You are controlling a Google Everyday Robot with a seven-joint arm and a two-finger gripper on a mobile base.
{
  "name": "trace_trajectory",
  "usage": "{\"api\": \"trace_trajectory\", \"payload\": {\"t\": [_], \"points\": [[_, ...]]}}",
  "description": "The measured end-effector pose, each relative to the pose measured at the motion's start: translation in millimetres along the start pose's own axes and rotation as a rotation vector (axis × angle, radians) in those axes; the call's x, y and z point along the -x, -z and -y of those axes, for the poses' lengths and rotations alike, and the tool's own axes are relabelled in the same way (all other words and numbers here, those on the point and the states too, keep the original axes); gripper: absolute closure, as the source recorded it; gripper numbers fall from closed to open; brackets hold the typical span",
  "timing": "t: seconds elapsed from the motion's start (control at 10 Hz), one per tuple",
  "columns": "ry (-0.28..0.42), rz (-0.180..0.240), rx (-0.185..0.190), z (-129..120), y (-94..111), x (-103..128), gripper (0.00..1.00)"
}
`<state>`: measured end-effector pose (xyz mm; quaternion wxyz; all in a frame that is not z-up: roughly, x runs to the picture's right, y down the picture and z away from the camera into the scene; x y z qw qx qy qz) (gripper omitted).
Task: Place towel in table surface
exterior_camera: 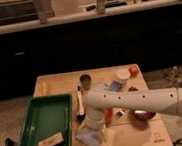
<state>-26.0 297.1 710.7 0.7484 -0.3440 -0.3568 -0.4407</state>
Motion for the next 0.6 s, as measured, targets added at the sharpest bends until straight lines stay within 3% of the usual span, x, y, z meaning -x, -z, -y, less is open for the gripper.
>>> {"api": "trace_trajectory", "payload": {"t": [0.6], "points": [[0.017,-0.020,-0.018,-3.1,9.9,0.4,0.20]]}}
